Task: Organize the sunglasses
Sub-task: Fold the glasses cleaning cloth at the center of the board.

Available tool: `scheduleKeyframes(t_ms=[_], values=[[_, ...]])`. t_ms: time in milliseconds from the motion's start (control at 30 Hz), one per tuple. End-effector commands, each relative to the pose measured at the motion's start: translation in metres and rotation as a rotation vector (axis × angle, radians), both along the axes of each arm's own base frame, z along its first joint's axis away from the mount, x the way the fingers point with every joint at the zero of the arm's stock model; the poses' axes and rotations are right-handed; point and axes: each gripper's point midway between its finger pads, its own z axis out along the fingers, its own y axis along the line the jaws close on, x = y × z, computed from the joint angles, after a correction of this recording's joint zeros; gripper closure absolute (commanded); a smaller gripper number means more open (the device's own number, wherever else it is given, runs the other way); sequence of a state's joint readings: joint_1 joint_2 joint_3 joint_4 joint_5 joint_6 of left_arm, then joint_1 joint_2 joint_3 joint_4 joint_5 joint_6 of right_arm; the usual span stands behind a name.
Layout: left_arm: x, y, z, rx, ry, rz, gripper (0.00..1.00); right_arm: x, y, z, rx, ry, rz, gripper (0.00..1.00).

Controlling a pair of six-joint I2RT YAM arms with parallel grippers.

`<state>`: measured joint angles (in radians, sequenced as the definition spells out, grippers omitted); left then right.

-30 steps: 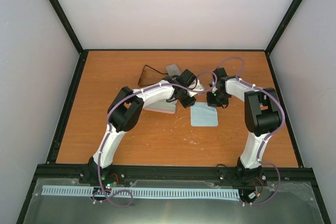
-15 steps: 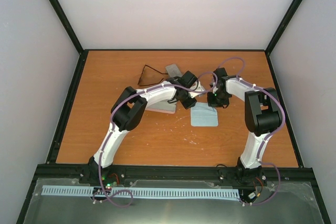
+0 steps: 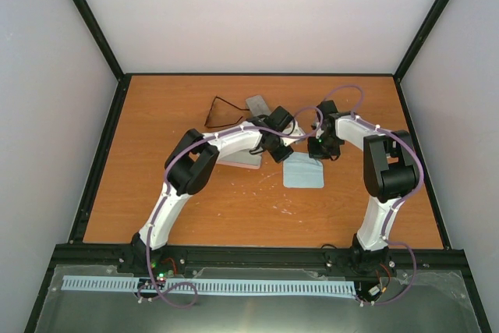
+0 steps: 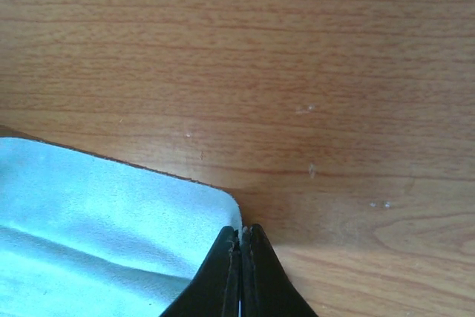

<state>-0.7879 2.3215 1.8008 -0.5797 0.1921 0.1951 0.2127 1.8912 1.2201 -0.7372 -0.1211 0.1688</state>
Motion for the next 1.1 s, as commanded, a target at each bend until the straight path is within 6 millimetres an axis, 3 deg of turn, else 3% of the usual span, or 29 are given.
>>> scheduleKeyframes(t_ms=[0,200,533,733,1067], values=[[-0.028,-0.007,-0.021,0.031,0.036,-0.049,0.97,0.008,0.002,0.005,0.01,-0.015,-0.005,0.97],[-0.028,-0.004,-0.024,0.047,0.013,-0.052,0.99,0.005,-0.001,0.007,-0.003,-0.02,-0.008,0.97],[-0.013,-0.007,0.012,0.014,-0.092,-0.033,1.0,0.01,0.006,0.025,0.065,-0.088,0.003,0.97],[-0.008,-0.008,0.018,0.007,-0.116,-0.021,0.99,0.013,0.019,0.034,0.144,-0.113,0.031,0.97],[0.002,-0.009,0.041,-0.02,-0.17,-0.008,0.99,0.014,0.015,0.03,0.134,-0.112,0.034,0.97]])
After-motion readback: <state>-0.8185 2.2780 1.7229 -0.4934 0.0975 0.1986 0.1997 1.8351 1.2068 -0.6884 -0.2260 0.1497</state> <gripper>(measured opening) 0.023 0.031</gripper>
